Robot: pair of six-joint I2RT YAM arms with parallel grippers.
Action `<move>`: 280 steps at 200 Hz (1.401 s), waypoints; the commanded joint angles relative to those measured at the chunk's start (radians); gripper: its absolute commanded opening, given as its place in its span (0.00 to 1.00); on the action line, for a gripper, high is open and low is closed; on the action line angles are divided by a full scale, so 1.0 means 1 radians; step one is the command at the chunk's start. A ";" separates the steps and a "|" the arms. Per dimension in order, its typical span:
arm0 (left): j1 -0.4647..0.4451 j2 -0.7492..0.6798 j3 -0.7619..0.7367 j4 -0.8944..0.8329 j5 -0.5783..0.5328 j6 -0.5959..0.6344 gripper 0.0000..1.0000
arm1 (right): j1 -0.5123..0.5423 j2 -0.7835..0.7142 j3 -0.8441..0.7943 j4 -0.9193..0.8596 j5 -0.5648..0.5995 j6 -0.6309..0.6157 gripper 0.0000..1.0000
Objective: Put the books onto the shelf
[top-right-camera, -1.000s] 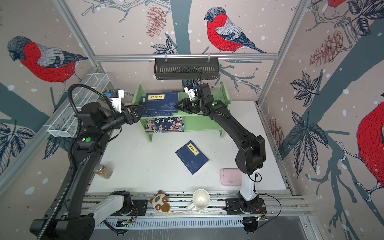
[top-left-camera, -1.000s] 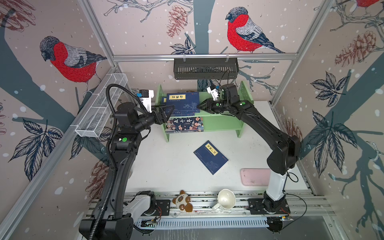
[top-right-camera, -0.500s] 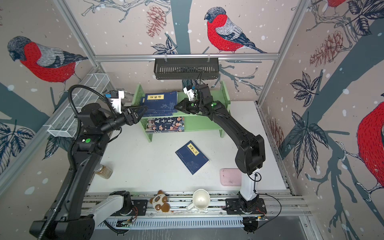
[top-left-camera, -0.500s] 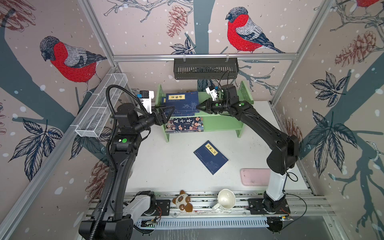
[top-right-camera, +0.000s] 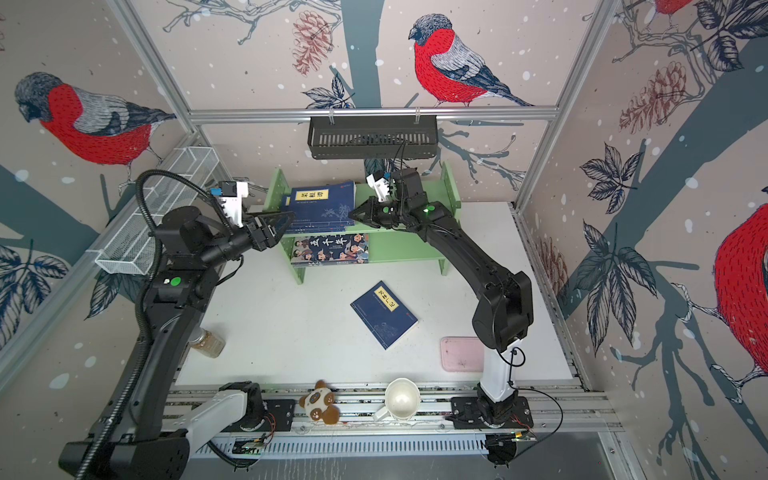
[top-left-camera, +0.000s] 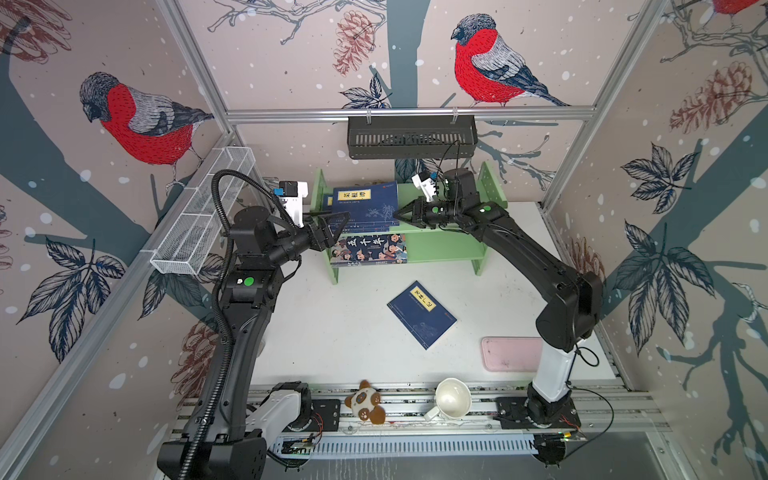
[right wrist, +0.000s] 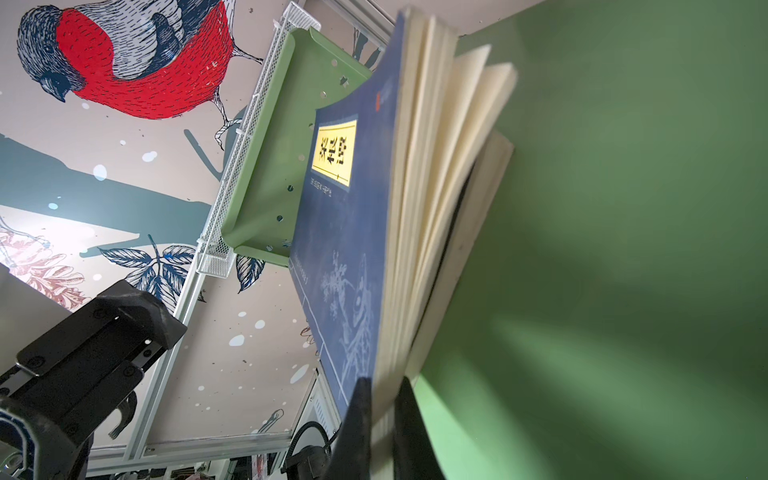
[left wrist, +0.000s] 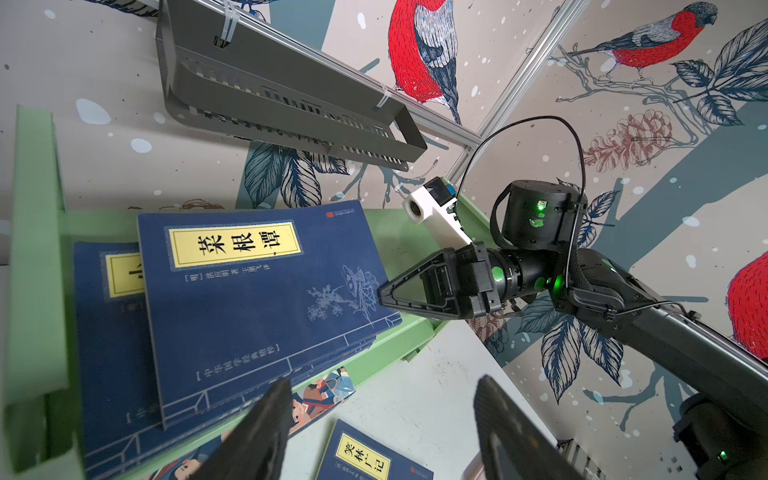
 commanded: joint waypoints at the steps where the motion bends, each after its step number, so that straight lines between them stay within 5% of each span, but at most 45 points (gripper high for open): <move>1: 0.000 -0.006 -0.002 0.049 -0.001 -0.005 0.70 | 0.004 -0.018 -0.013 0.017 0.000 -0.018 0.01; 95: 0.000 -0.016 -0.003 0.051 -0.004 -0.006 0.70 | 0.015 -0.003 -0.007 0.033 0.006 -0.001 0.03; 128: 0.000 -0.019 -0.008 0.053 -0.001 -0.007 0.70 | 0.021 0.011 0.026 -0.020 0.033 -0.037 0.36; 170: 0.000 -0.016 -0.004 0.054 -0.001 -0.004 0.70 | 0.008 -0.031 0.023 -0.056 0.145 -0.076 0.45; 280: 0.000 -0.005 -0.002 0.046 -0.005 0.006 0.70 | 0.003 -0.057 -0.011 0.034 0.147 -0.067 0.32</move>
